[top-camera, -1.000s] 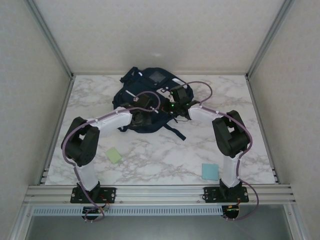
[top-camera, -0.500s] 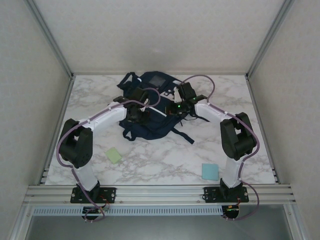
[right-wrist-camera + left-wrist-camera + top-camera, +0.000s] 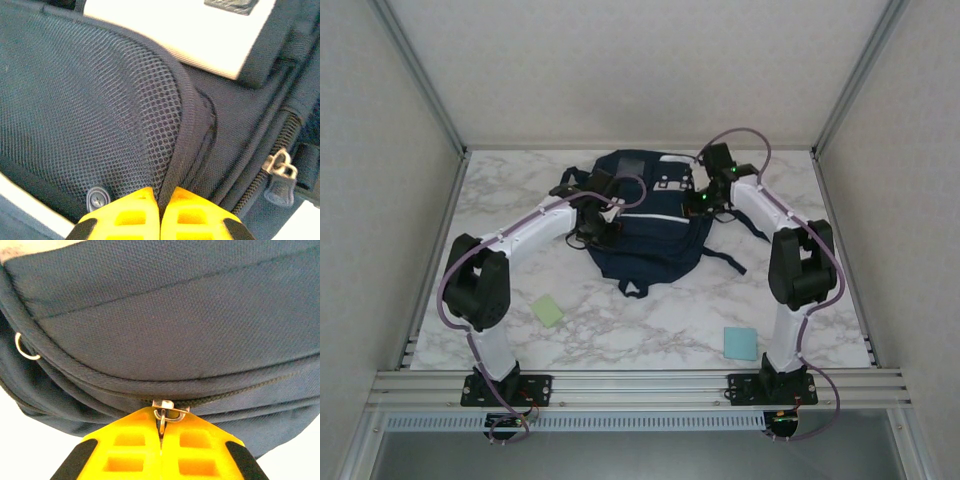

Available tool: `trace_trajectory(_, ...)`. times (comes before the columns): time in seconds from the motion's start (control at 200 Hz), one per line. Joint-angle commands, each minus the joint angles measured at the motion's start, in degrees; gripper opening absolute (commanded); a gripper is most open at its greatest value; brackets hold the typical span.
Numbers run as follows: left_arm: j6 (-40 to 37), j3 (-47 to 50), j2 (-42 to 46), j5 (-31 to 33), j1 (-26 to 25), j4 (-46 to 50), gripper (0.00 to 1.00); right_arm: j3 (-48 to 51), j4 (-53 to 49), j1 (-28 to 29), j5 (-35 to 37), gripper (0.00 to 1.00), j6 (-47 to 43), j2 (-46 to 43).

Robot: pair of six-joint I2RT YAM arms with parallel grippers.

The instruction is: Pack books, pencil case, and school supplies into a backpack

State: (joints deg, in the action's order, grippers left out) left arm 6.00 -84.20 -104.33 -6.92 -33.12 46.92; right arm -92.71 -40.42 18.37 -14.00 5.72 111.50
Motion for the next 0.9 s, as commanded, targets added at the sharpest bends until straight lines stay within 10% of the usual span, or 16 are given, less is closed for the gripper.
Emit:
trace_trajectory(0.0,0.7,-2.6,-1.2,-0.8,-1.5,8.7,0.00,-8.2,2.4,-3.4,7.1,0.00,3.2,2.2)
trace_trajectory(0.085,0.8,-5.6,-3.6,0.2,-3.4,10.9,0.00,-10.1,2.5,-3.3,6.2,0.02,10.0,2.6)
trace_trajectory(0.29,4.3,-10.6,-7.7,2.2,-5.4,13.6,0.00,5.4,12.5,-3.3,2.9,0.48,24.4,-8.1)
trace_trajectory(0.896,14.8,-11.4,-7.0,-7.1,-12.6,5.8,0.00,47.1,30.6,4.4,0.1,0.70,56.3,-33.8)
